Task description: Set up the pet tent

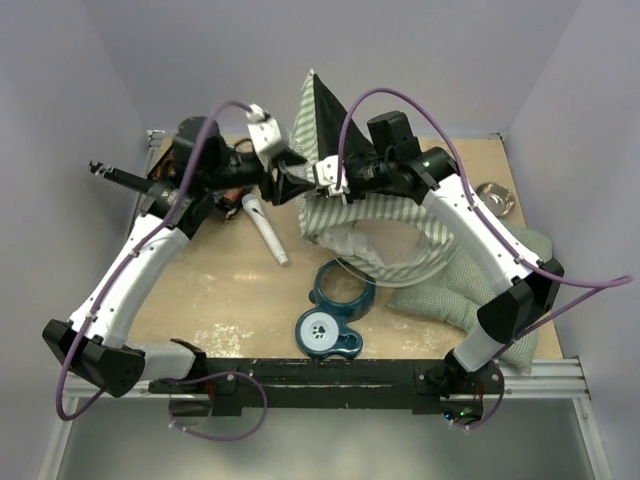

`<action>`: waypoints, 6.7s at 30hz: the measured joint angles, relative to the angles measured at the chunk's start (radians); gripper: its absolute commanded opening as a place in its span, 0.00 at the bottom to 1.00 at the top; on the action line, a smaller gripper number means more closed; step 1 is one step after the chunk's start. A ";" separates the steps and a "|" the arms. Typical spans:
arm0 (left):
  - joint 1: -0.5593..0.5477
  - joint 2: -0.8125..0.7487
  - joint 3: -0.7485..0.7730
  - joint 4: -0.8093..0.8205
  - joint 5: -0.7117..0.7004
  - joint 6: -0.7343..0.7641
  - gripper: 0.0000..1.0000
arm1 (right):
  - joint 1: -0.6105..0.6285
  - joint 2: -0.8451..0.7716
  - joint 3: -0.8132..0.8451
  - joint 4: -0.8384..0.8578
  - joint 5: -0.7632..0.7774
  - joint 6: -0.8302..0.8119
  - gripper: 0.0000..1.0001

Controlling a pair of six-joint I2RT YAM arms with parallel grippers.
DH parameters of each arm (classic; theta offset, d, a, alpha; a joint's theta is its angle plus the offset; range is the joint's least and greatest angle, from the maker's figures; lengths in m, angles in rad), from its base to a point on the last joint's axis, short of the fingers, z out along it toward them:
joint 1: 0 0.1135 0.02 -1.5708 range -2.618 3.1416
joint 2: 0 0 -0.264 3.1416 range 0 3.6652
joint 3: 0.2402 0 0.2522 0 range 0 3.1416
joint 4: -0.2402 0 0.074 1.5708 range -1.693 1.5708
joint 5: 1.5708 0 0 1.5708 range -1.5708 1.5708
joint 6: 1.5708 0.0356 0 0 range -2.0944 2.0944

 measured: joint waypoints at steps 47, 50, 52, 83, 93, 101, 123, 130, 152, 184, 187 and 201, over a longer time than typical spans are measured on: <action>0.166 -0.428 -0.393 0.964 0.314 -0.830 0.47 | -0.146 0.076 0.153 0.103 -0.311 0.678 0.00; 0.161 -0.428 -0.402 0.994 0.286 -0.832 0.43 | -0.139 0.076 0.151 0.119 -0.309 0.689 0.00; 0.160 -0.423 -0.403 1.018 0.271 -0.837 0.40 | -0.135 0.076 0.146 0.130 -0.309 0.695 0.00; 0.138 -0.143 -0.338 0.322 0.283 -0.550 0.00 | -0.098 0.016 0.094 0.478 -0.383 1.068 0.00; 0.135 -0.151 -0.319 0.221 0.293 -0.498 0.00 | -0.098 -0.047 -0.021 0.550 -0.404 1.102 0.00; 0.135 -0.126 -0.299 0.198 0.293 -0.497 0.00 | -0.098 -0.063 -0.046 0.556 -0.416 1.093 0.00; 0.128 -0.091 -0.233 0.120 0.295 -0.442 0.00 | -0.058 -0.071 -0.090 0.456 -0.387 0.952 0.00; 0.127 -0.090 -0.227 0.085 0.295 -0.418 0.00 | -0.049 -0.071 -0.095 0.423 -0.380 0.910 0.00; 0.127 -0.139 -0.284 0.026 0.302 -0.349 0.00 | -0.063 -0.071 -0.086 0.533 -0.415 1.066 0.00; 0.127 -0.123 -0.296 0.051 0.317 -0.367 0.00 | -0.064 -0.094 -0.142 0.598 -0.407 1.124 0.00; 0.127 -0.123 -0.296 0.052 0.317 -0.367 0.00 | -0.064 -0.094 -0.142 0.599 -0.407 1.128 0.00; 0.126 -0.116 -0.283 0.049 0.320 -0.376 0.00 | -0.064 -0.094 -0.153 0.602 -0.388 1.115 0.00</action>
